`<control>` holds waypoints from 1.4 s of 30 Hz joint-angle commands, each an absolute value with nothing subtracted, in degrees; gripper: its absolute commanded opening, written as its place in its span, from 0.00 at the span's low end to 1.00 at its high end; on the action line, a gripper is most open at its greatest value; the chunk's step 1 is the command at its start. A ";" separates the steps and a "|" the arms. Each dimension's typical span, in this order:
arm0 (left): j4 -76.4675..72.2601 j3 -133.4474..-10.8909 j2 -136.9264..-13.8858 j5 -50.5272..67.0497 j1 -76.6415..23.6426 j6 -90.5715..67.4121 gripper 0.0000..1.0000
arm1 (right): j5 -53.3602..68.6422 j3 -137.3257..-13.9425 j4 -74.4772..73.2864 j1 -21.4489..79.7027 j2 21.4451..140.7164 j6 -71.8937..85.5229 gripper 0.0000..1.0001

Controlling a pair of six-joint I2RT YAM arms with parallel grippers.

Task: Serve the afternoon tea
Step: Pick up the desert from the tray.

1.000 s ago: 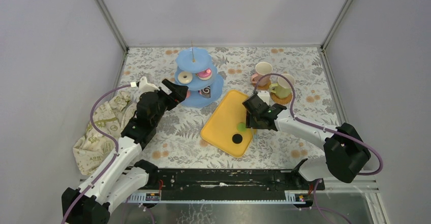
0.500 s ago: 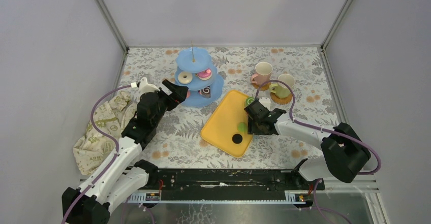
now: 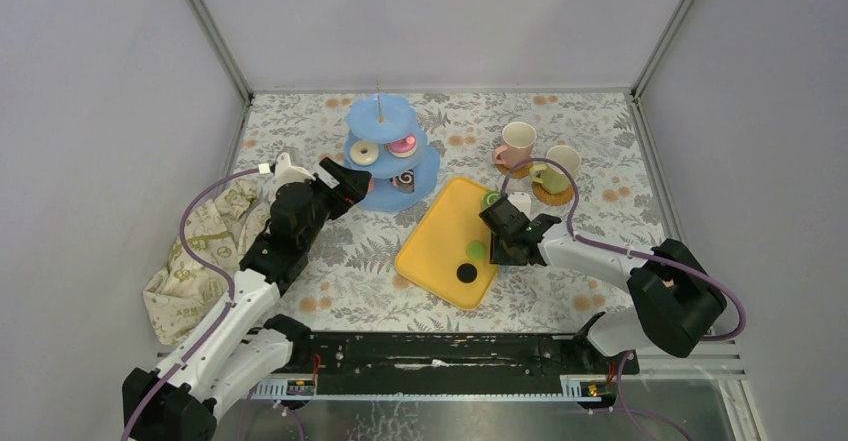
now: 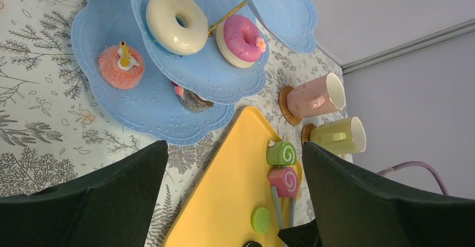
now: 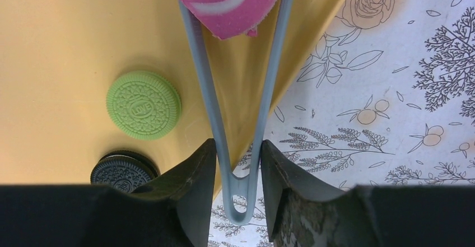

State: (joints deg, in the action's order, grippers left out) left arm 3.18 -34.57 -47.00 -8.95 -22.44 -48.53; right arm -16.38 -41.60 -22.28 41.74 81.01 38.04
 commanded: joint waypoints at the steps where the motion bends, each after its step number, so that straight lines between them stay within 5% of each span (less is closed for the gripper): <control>1: -0.25 -33.90 -46.87 -8.87 -22.24 -48.63 0.97 | -18.49 -41.81 -22.29 41.71 81.32 37.50 0.40; 18: 0.07 -34.18 -46.69 -9.08 -22.26 -48.43 0.97 | -18.70 -45.77 -23.03 41.75 83.70 35.33 0.40; 26: 0.21 -34.23 -46.20 -9.05 -22.23 -47.99 0.97 | -18.32 -46.94 -22.19 41.61 84.73 34.60 0.49; 36: 0.71 -34.34 -45.66 -9.52 -22.20 -47.80 0.97 | -18.12 -47.18 -21.93 41.50 83.89 33.40 0.25; 42: 0.68 -34.23 -45.87 -9.53 -22.24 -47.99 0.97 | -17.74 -46.97 -23.54 41.53 80.43 33.57 0.22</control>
